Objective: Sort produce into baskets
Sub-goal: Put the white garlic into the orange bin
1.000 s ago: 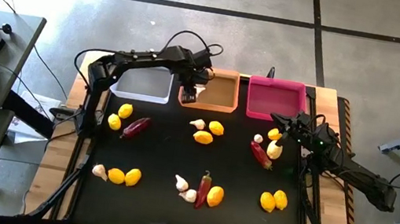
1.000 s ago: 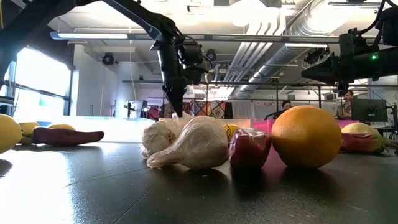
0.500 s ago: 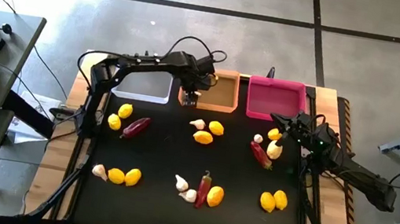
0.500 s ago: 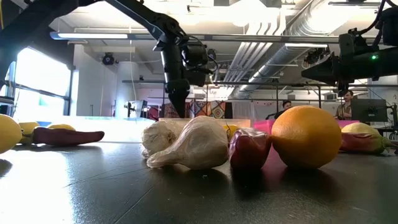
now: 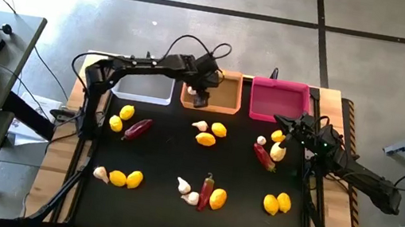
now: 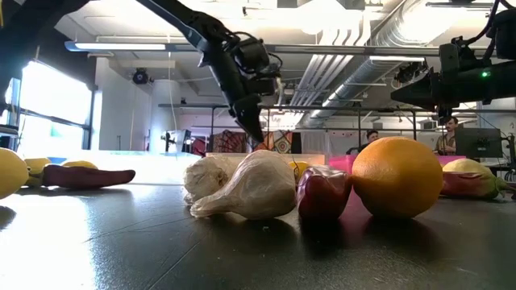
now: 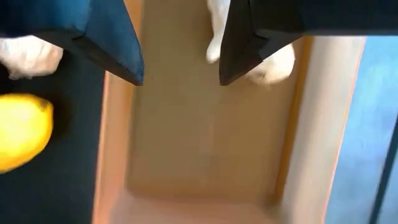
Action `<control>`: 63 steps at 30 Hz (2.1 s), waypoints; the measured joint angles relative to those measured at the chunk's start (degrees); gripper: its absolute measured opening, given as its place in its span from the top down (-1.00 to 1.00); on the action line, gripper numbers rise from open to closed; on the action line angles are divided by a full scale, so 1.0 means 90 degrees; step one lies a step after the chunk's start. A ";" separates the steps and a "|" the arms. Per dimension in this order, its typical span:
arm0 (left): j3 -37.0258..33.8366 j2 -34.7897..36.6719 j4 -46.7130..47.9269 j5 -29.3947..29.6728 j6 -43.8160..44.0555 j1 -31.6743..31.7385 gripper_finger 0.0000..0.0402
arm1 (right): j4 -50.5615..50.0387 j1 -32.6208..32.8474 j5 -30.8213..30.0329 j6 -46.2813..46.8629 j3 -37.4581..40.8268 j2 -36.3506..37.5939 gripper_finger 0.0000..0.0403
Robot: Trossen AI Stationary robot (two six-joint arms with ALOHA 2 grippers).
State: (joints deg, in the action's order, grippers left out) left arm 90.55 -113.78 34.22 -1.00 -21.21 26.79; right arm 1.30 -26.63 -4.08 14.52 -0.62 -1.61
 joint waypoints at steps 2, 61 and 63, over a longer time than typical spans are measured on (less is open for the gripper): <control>-0.0422 0.0207 -0.0569 -0.0022 -0.0001 -0.0089 0.12 | 0.0000 0.0000 -0.0005 0.0000 0.0002 0.0002 1.00; -0.8402 0.4134 -1.0083 -0.1048 0.1449 -0.0990 0.35 | 0.0460 0.0032 0.0633 -0.0325 0.0002 0.0003 1.00; -0.8402 0.4134 -1.0081 -0.1048 0.1465 -0.0998 0.35 | 0.0434 0.0104 0.0762 -0.0479 0.0002 -0.0050 0.99</control>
State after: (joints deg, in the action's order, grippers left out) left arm 14.94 -76.58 -56.51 -10.44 -8.02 17.81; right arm 5.21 -25.69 2.78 10.21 -0.60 -2.06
